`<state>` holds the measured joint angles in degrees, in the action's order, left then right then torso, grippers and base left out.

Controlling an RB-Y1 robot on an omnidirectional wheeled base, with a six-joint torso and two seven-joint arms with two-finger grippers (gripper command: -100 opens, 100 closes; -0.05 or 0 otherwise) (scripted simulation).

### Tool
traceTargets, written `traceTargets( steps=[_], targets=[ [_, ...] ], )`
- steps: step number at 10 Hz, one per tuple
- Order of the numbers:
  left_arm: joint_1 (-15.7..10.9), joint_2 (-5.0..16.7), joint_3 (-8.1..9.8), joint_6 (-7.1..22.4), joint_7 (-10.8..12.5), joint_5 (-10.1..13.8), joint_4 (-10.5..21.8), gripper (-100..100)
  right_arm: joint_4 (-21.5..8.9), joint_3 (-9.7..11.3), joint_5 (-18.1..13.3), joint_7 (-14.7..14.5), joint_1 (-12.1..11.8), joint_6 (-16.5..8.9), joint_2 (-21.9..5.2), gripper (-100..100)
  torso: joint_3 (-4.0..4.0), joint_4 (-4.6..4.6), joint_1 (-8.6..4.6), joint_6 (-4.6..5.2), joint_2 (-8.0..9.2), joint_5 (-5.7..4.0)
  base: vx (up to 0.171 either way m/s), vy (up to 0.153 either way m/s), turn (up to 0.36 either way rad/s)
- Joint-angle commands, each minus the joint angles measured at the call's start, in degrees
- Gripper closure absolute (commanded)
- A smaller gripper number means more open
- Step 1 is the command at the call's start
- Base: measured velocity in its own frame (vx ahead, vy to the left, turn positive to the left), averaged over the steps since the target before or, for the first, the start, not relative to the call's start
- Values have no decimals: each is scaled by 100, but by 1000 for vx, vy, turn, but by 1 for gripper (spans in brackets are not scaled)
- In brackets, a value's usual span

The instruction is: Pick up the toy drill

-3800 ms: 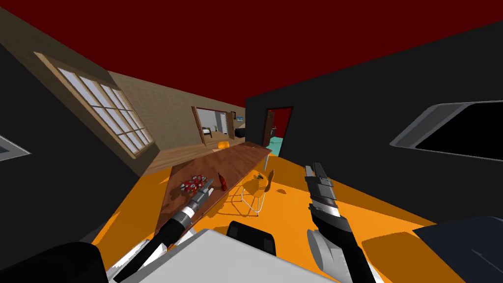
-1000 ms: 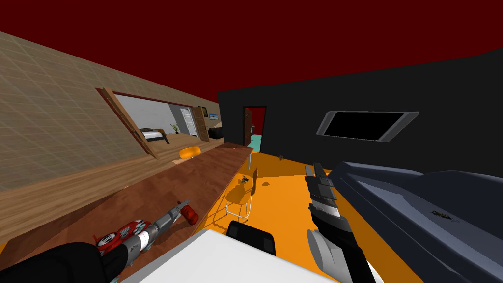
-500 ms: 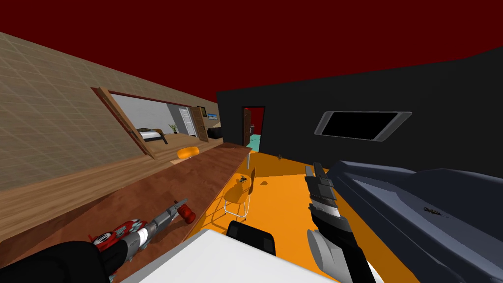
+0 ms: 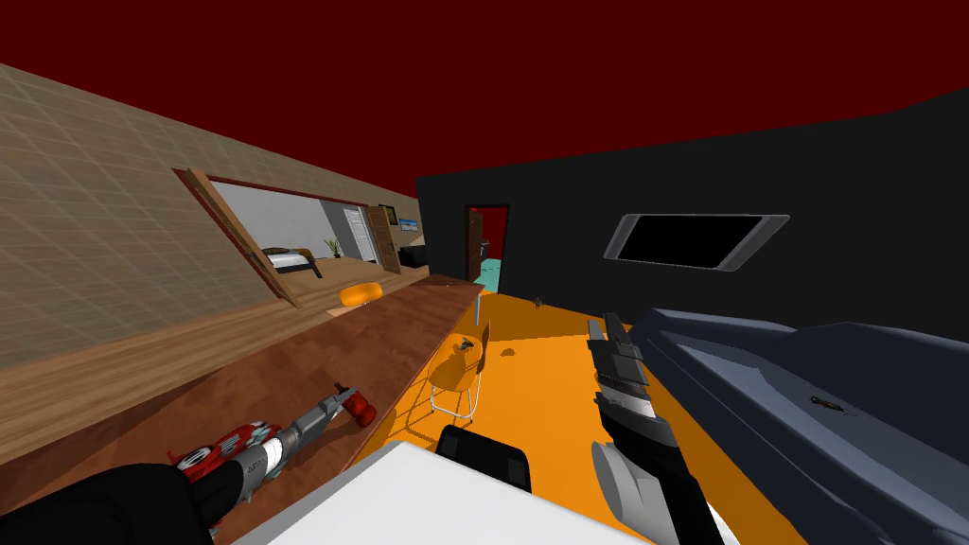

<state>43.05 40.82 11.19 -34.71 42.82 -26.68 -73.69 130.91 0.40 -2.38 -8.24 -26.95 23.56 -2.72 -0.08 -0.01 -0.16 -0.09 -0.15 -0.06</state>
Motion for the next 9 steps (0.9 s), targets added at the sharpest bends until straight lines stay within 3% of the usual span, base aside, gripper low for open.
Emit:
traceTargets(
  steps=[1,3,4,5,8,9],
  targets=[
    [0,0,0,0,0,0,0,100,0,0,0,0,0,0,0,0,0,0,0,0,0,0,0,0,0],
    [-1,0,-1,-1,-1,-1,-1,100,0,0,0,0,0,0,0,0,0,0,2,-2,1,-1,0,0,0],
    [-1,0,-1,-1,-2,-2,-1,0,0,0,0,0,0,0,0,0,0,0,2,-2,1,-1,0,0,0],
    [129,1,-106,139,-229,221,-237,100,0,0,0,0,0,0,0,0,1,0,2,-2,1,-1,3,38,33],
    [415,5,-347,433,-690,701,-694,100,0,-1,0,0,0,0,-1,0,1,2,30,0,0,0,10,84,24],
    [415,5,-347,433,-787,741,-741,100,0,-1,0,0,0,0,-1,0,2,2,26,-2,1,0,7,45,12]
  ],
)
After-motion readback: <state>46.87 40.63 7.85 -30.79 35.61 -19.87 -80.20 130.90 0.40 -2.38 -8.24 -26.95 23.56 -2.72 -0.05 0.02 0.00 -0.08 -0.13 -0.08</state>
